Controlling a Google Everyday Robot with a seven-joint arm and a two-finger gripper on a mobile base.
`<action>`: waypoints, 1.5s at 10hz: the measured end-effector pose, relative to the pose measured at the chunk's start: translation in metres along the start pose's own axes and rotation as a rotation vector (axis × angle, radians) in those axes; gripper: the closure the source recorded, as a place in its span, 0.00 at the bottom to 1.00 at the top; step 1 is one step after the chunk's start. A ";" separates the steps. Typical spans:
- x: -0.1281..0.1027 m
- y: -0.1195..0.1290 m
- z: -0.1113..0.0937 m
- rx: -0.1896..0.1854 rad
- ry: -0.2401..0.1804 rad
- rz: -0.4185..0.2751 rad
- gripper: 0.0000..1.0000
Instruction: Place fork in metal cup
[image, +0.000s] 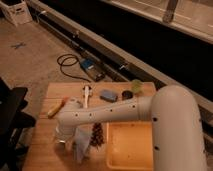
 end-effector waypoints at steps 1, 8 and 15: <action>0.003 0.000 0.000 -0.008 0.003 0.002 0.35; 0.019 -0.001 0.004 -0.045 -0.020 -0.018 0.54; 0.019 -0.007 0.009 0.007 -0.019 -0.023 0.86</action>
